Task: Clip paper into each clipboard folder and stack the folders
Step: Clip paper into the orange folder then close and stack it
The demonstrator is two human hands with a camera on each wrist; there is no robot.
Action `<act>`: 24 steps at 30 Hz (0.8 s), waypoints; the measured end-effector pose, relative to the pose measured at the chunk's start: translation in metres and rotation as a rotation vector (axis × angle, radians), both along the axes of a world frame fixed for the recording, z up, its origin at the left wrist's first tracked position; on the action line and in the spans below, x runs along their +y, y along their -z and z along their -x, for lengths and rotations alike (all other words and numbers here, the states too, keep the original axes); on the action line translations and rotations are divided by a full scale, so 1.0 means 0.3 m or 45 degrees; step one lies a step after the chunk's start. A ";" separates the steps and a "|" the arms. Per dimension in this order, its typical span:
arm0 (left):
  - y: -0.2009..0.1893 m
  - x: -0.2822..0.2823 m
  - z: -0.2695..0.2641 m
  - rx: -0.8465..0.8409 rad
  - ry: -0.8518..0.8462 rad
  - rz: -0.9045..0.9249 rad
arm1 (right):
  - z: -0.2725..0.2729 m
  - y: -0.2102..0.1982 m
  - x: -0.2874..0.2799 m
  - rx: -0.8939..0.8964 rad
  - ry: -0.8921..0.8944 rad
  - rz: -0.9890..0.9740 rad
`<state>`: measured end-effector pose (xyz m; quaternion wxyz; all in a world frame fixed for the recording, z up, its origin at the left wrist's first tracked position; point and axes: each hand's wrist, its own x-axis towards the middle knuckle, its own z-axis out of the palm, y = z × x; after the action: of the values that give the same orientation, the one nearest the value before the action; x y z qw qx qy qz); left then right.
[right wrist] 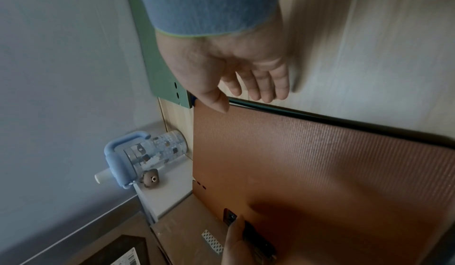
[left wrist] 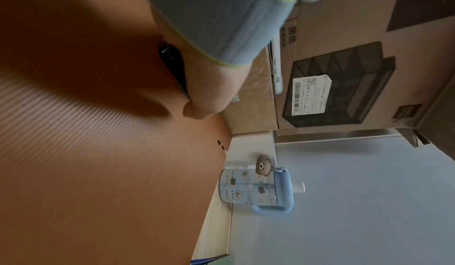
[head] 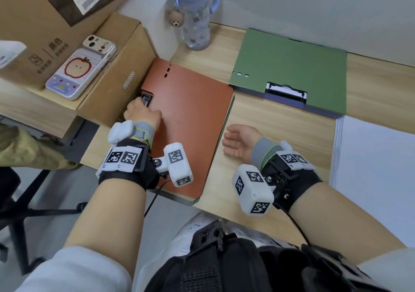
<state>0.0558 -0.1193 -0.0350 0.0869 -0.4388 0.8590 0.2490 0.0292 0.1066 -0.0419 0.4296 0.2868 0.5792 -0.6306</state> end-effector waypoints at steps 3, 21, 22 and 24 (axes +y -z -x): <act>0.000 -0.015 0.008 -0.009 -0.006 -0.024 | -0.001 0.005 -0.015 -0.020 -0.023 -0.002; -0.093 -0.039 0.011 -0.022 -0.120 -0.216 | -0.007 -0.001 0.039 0.064 -0.189 -0.209; -0.102 -0.028 0.010 -0.001 -0.114 -0.251 | -0.012 -0.001 0.050 0.070 -0.205 -0.228; -0.103 -0.004 0.014 0.024 -0.084 -0.289 | -0.023 -0.002 0.081 0.076 -0.232 -0.265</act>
<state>0.0516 -0.1207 -0.0042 0.1199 -0.4519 0.8111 0.3515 0.0361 0.1310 -0.0414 0.4358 0.2572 0.6775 -0.5337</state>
